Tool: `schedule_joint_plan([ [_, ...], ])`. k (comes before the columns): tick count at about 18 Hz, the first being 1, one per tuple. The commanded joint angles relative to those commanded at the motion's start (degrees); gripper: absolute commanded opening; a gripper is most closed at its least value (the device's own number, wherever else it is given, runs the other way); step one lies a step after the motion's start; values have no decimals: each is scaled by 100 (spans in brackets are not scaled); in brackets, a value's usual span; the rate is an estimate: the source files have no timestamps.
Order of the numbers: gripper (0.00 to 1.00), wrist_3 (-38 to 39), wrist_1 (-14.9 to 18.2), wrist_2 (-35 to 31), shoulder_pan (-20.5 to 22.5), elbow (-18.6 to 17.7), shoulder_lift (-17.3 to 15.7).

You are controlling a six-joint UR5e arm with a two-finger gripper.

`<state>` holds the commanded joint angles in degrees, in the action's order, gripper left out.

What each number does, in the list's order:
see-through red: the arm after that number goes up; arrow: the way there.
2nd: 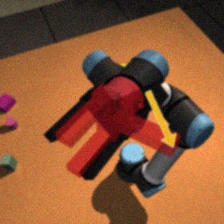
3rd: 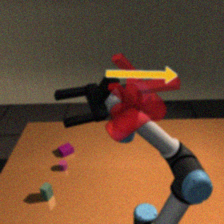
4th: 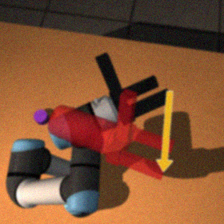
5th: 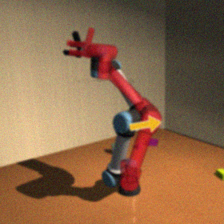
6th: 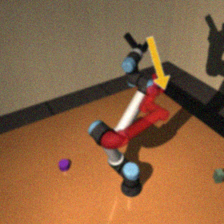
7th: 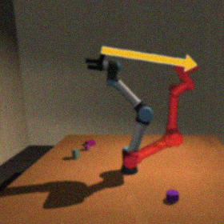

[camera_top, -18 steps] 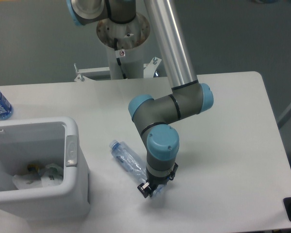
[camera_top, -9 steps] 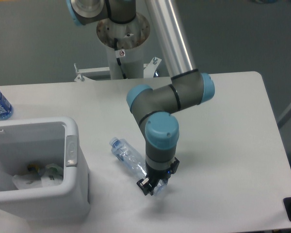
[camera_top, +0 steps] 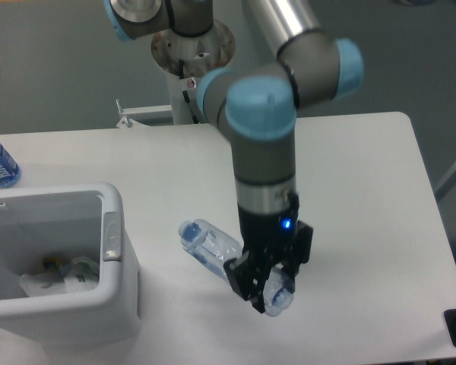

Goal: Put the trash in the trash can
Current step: 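Lift the clear water bottle off the table, then carry the bottle over the white bin and lower it inside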

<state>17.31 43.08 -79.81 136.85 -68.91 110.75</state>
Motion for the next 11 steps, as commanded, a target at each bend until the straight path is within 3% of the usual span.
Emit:
schedule_joint_plan([
  [5,56,0,-168,79,-149,132,-326],
  [11,56,-9,-291,79,-904,167,-326],
])
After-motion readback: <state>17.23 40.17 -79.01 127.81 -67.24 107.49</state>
